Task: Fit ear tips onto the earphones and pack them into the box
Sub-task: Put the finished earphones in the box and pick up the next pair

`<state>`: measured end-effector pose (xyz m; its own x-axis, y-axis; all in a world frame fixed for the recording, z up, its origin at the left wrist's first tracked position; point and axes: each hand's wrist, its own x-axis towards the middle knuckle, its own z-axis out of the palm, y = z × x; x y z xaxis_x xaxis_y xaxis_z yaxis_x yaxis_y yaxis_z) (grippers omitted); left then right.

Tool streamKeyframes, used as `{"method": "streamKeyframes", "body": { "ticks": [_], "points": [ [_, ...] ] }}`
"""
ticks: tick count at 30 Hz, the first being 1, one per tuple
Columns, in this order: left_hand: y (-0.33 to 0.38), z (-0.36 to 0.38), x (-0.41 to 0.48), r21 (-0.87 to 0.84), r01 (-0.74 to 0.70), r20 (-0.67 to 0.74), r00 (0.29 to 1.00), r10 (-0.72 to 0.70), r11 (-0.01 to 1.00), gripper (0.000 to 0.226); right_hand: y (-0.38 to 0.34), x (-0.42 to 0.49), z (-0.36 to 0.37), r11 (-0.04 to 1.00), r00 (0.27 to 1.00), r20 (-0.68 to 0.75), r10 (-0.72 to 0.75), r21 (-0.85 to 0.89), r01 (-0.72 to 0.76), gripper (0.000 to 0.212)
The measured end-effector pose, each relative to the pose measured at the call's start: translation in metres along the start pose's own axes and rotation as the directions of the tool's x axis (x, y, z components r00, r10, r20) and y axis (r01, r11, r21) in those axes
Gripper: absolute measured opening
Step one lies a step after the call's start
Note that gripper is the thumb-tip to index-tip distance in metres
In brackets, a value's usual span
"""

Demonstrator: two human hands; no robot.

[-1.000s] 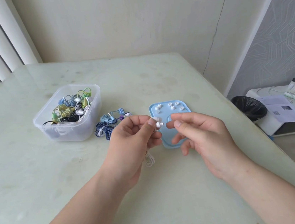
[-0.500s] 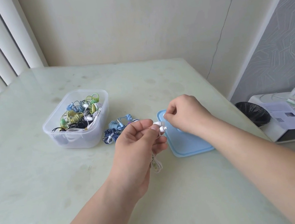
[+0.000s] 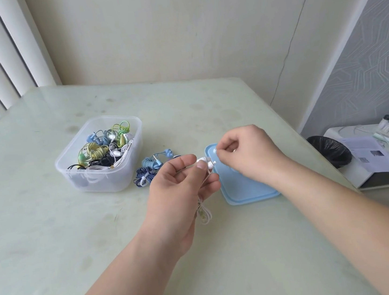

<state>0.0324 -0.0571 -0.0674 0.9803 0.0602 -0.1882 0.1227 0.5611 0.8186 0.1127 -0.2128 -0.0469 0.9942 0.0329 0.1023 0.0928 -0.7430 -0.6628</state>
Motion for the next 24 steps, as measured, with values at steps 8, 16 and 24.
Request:
{"method": "streamKeyframes", "body": {
  "ticks": [8,16,24],
  "points": [
    [-0.006,0.003,-0.006,0.056,0.053,0.08,0.995,-0.058,0.997,0.029,0.005,-0.081,-0.009,0.537,0.951,0.178,0.254,0.792,-0.292,0.011],
    [-0.014,0.003,-0.007,0.165,0.041,0.134,0.989,-0.064,0.985,0.031,0.02,-0.09,-0.003,0.428,0.956,0.169,0.24,0.866,-0.26,0.016],
    [-0.018,0.0,-0.004,0.212,0.009,0.16,0.986,-0.044,0.977,0.02,0.027,-0.09,0.0,0.425,0.968,0.161,0.191,0.875,-0.229,0.019]
  ]
}}
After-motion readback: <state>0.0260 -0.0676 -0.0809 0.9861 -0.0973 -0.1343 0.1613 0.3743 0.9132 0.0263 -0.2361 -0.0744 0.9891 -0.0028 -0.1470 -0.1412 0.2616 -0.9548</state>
